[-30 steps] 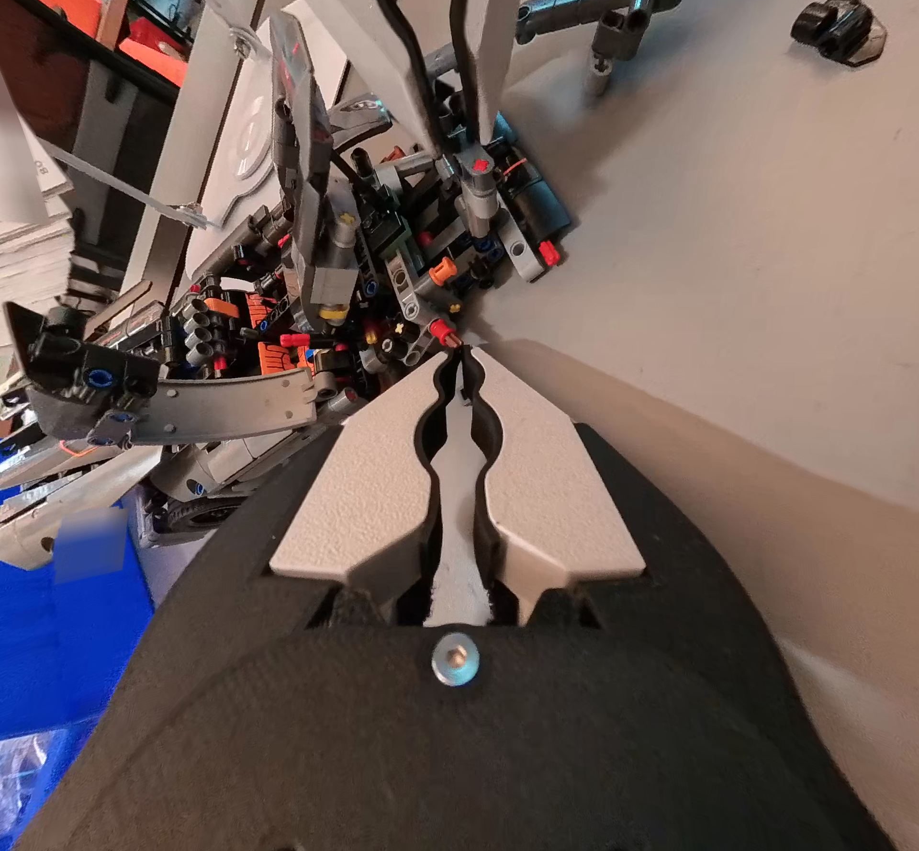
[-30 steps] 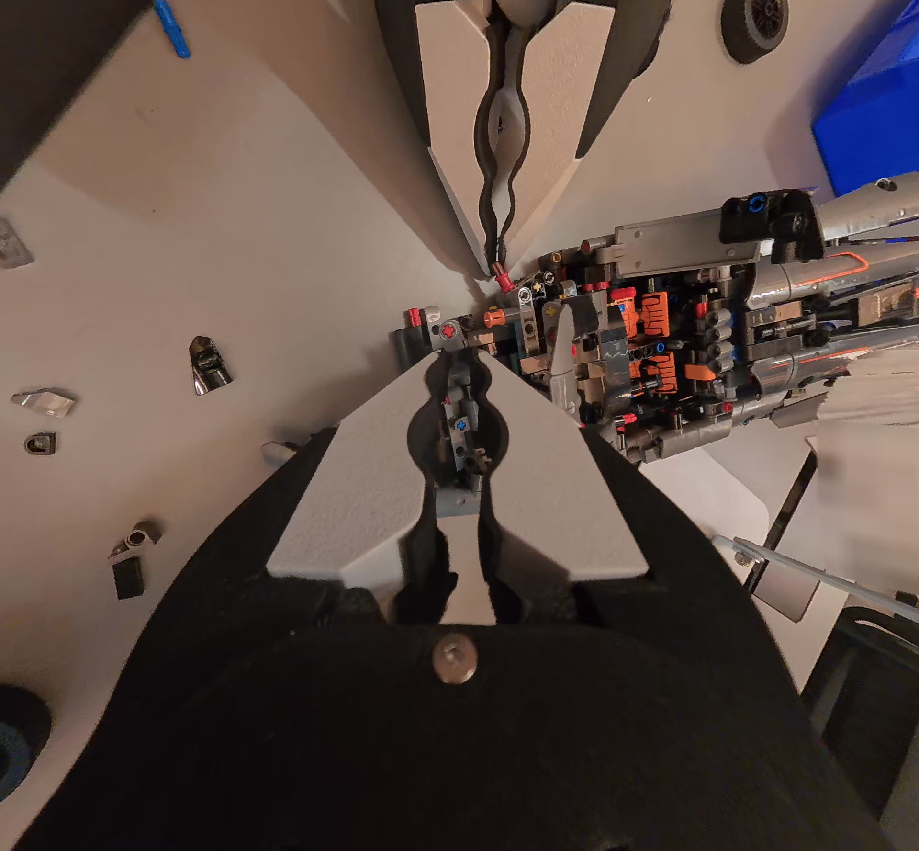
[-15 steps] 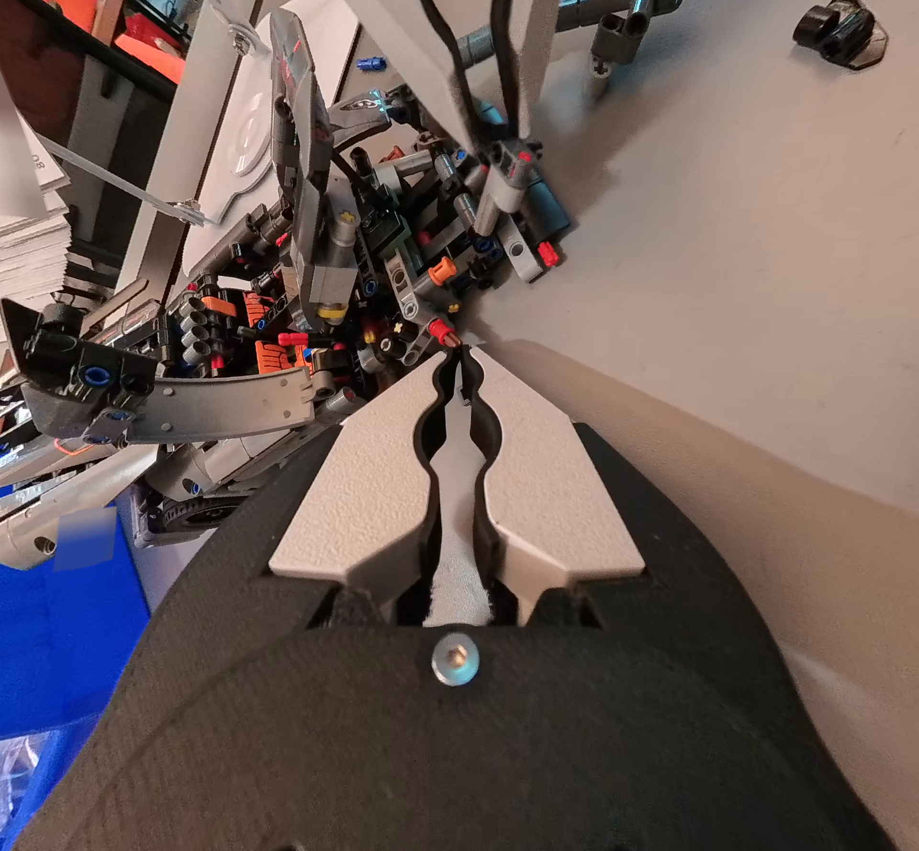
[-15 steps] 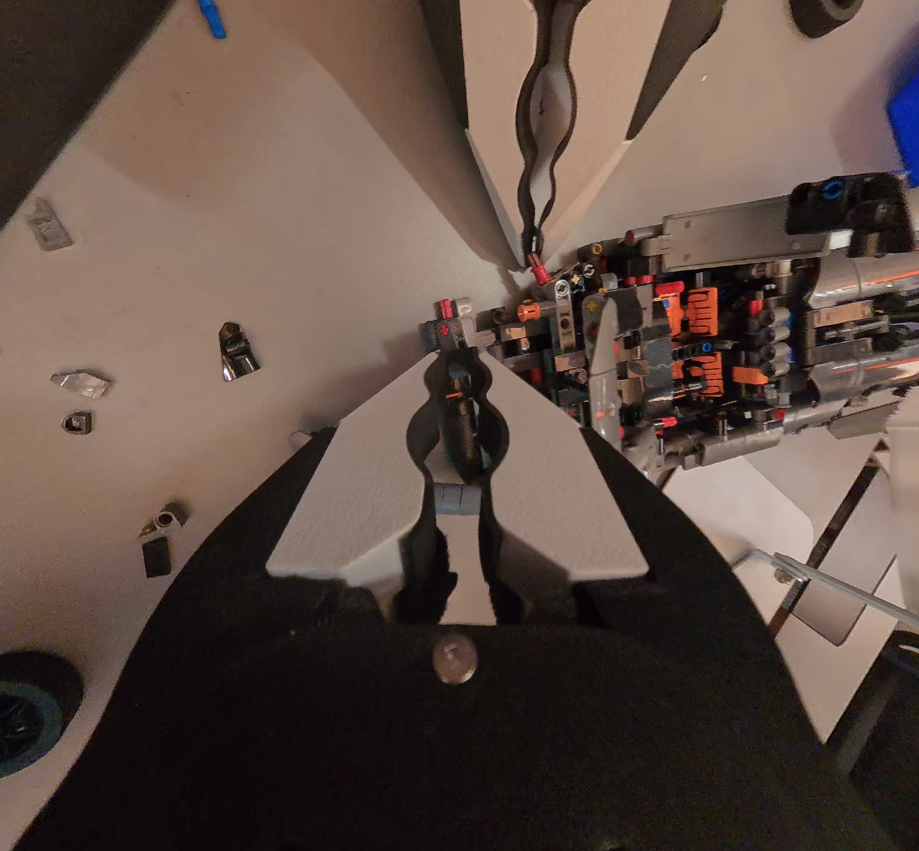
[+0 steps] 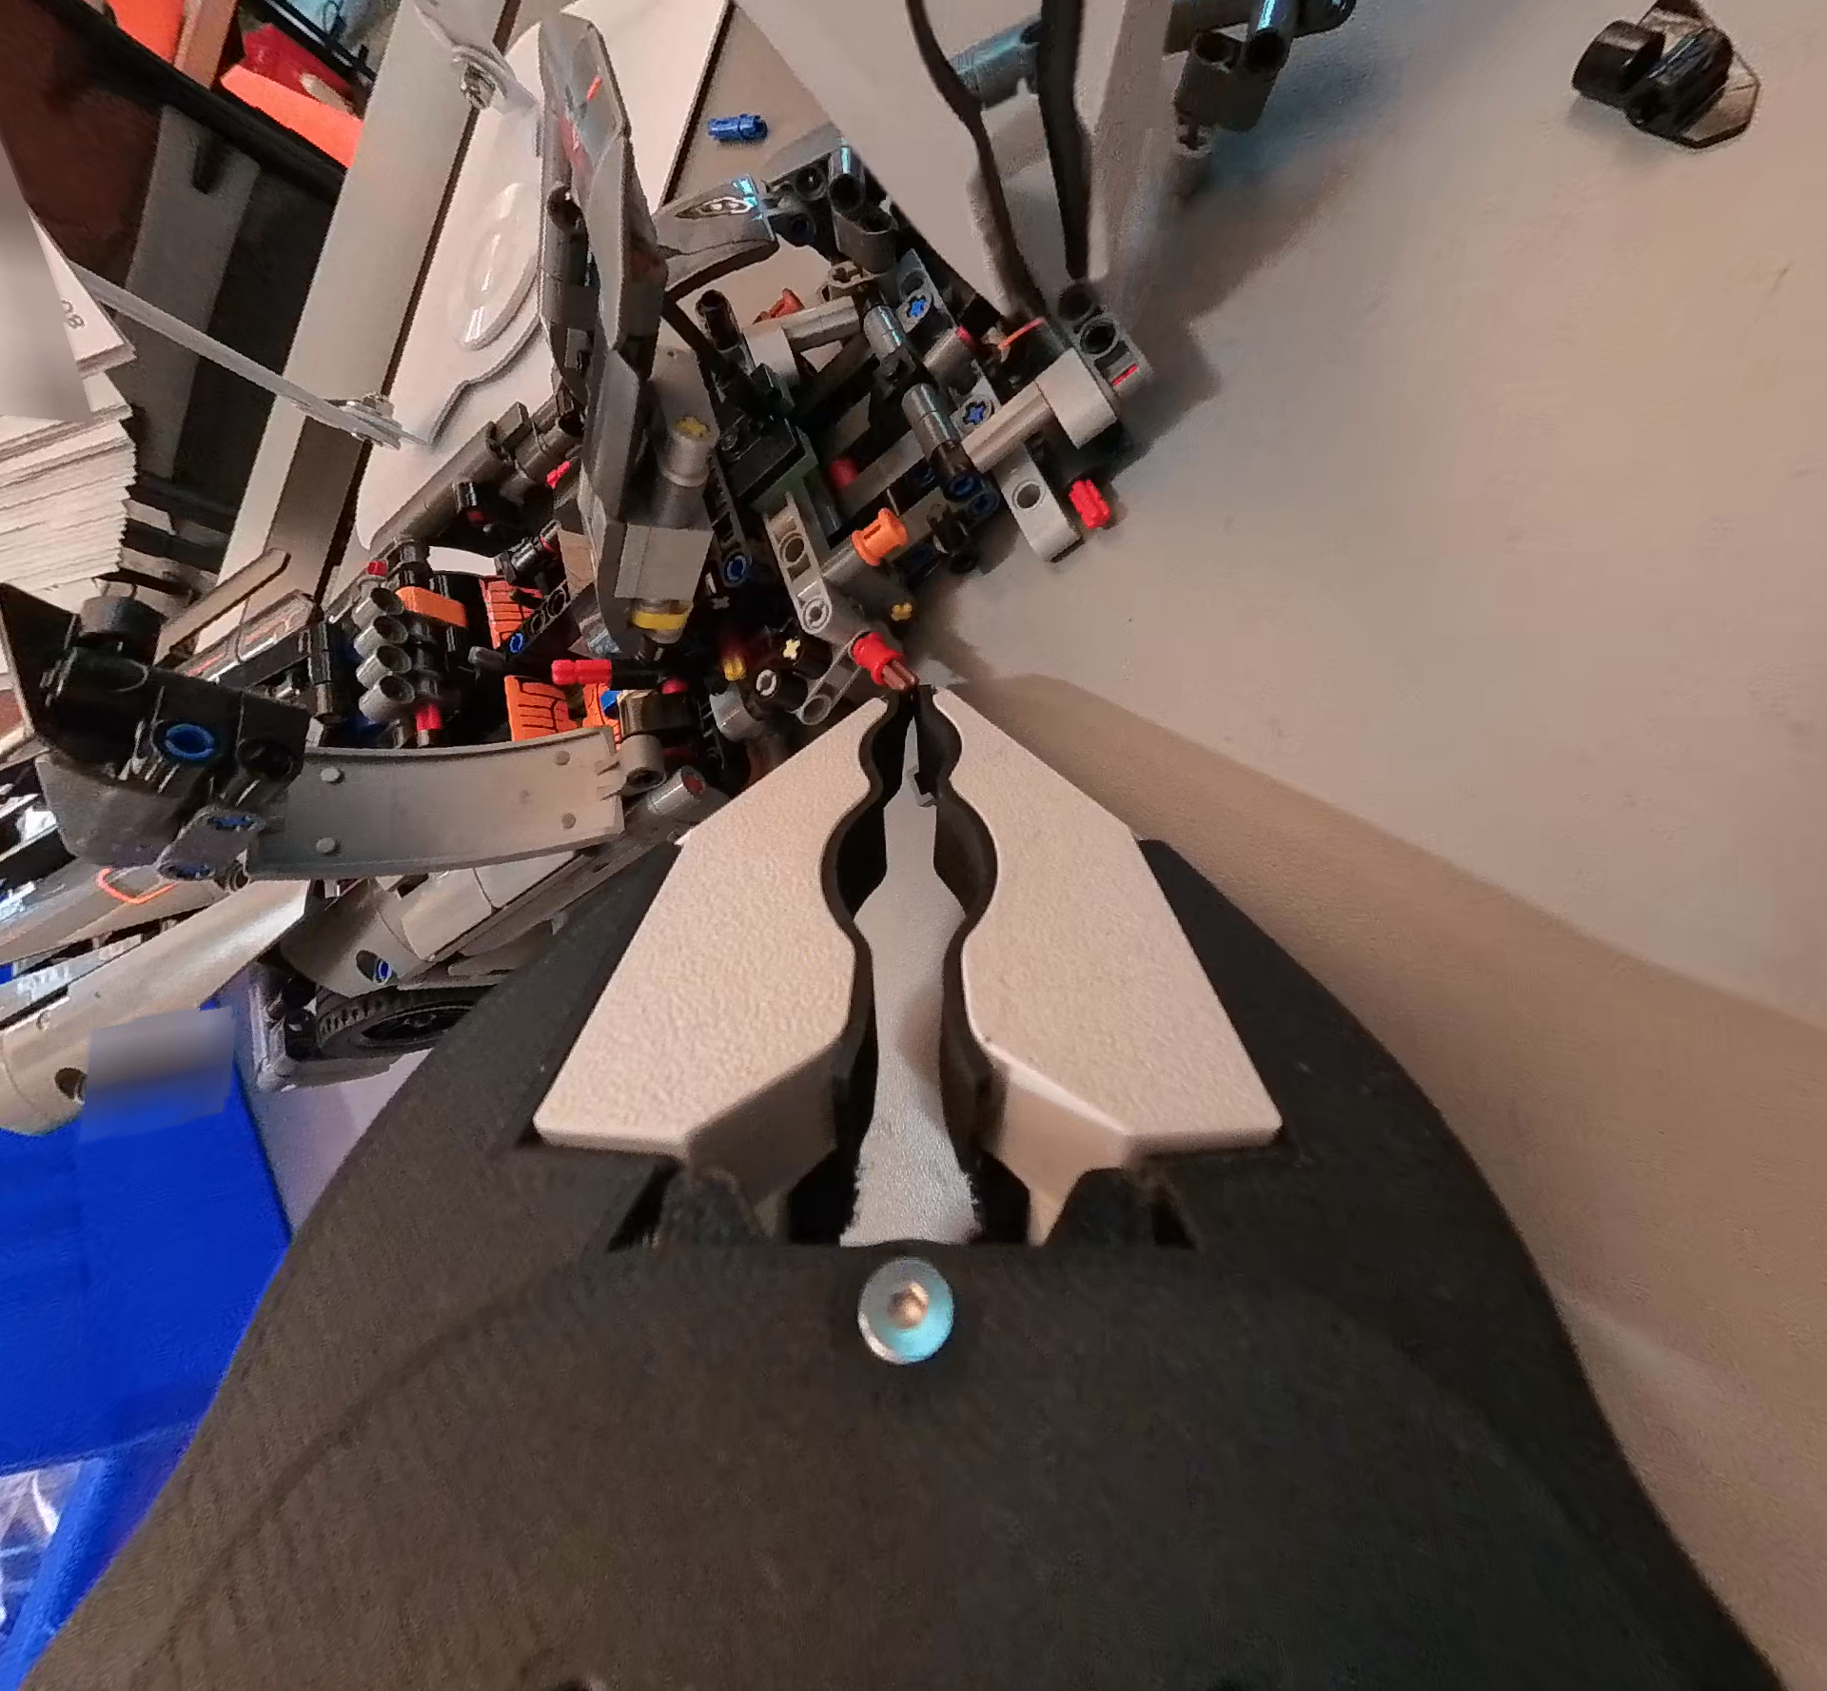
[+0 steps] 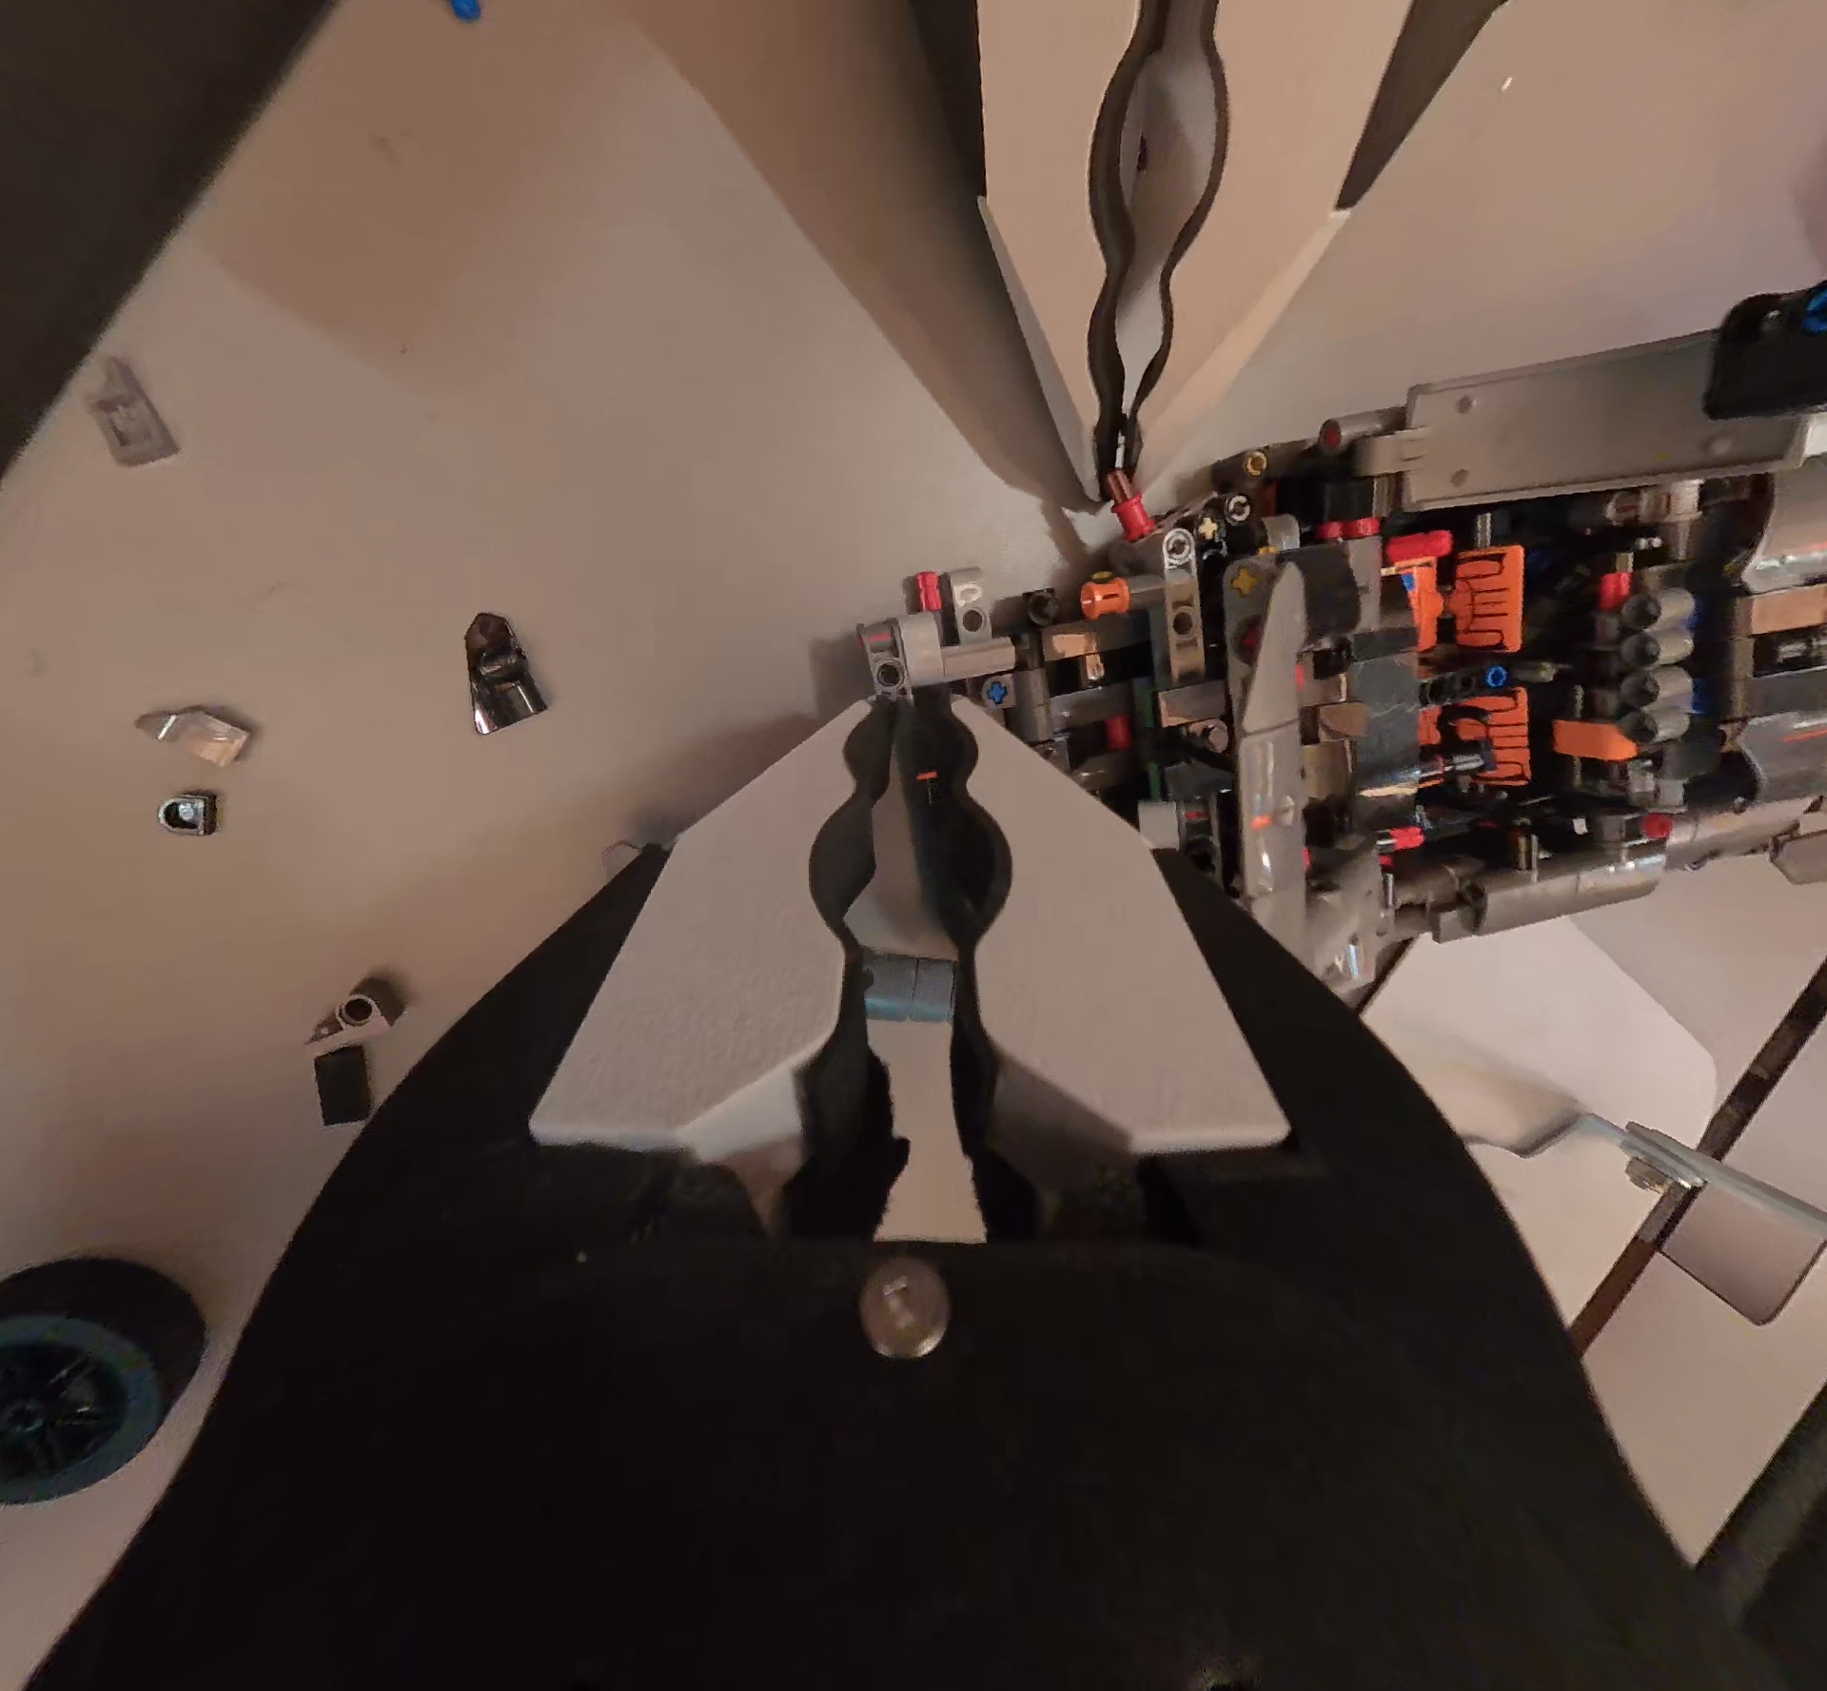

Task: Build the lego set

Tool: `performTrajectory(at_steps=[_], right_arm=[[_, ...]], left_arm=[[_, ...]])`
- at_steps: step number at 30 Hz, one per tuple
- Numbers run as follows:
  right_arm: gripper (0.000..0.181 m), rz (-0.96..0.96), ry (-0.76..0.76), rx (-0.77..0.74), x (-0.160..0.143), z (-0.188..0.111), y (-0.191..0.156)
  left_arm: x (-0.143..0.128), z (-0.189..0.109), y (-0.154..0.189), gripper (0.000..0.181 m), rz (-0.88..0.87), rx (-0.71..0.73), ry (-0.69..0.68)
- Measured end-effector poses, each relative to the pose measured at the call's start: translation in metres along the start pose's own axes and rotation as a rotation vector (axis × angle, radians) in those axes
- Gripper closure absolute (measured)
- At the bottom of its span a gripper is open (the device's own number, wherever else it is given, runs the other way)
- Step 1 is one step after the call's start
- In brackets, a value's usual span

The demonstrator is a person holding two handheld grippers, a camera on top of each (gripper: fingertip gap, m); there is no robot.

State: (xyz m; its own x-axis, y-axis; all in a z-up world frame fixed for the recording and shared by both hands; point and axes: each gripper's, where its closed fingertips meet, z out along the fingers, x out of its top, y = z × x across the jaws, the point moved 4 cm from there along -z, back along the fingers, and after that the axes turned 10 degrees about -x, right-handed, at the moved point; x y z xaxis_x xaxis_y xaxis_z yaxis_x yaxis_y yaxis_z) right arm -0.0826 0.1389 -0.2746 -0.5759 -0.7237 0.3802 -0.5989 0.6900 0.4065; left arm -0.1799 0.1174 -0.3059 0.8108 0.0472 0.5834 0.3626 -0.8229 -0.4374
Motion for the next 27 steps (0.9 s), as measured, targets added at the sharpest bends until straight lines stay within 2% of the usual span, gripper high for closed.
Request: performTrajectory(at_steps=[13, 27], right_arm=[[0.175, -0.01, -0.046, 0.019, -0.003, 0.011, -0.007], [0.176, 0.041, 0.009, 0.03, 0.019, 0.019, -0.013]], left_arm=[[-0.001, -0.001, 0.0, 0.181, -0.003, -0.007, 0.002], [-0.015, -0.014, 0.0, 0.181, -0.069, -0.128, 0.02]])
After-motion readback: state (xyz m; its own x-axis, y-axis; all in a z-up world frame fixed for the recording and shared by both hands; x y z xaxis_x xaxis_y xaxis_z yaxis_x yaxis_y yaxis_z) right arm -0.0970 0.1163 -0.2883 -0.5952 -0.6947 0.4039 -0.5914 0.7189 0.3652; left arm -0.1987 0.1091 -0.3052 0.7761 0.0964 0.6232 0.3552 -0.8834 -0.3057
